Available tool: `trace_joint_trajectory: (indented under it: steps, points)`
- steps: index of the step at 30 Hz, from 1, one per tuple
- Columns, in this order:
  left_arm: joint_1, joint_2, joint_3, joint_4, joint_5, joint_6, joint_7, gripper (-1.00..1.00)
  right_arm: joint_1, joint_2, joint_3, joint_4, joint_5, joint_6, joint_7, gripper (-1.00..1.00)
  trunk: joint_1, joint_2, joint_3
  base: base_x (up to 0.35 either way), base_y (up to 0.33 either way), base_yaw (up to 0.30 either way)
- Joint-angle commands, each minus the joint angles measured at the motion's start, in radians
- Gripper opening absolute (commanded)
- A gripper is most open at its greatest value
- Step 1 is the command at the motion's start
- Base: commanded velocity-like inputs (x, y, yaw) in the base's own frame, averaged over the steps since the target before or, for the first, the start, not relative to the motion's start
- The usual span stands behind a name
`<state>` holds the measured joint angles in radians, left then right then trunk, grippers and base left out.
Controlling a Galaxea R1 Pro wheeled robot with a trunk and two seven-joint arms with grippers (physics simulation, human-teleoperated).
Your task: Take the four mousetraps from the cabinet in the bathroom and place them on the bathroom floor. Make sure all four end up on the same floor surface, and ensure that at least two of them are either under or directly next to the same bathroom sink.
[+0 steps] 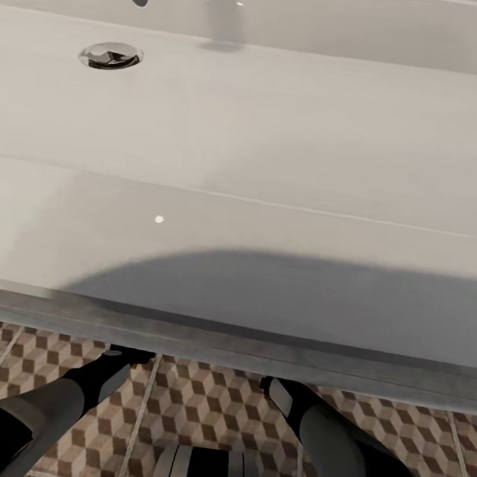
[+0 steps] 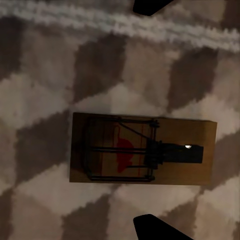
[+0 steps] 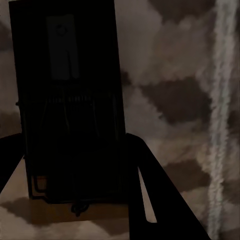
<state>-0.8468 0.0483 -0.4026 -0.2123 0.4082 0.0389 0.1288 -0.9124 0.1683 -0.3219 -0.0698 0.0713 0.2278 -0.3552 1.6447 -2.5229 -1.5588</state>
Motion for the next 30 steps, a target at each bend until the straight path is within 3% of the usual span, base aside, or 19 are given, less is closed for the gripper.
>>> trace_joint_trajectory:
  steps: [1,30]
  points:
    - [0.0,0.001,-0.009,-0.002,0.008,0.004,0.005,1.0,-0.017,0.0,-0.004,-0.003,0.005,0.006,-0.004,-1.0,0.0,0.0,0.0,0.0,0.0,0.0]
    - [0.0,0.001,-0.009,-0.002,0.008,0.004,0.006,1.0,-0.017,0.005,0.0,-0.004,0.015,-0.004,0.001,-1.0,0.0,0.0,0.0,0.0,0.0,0.0]
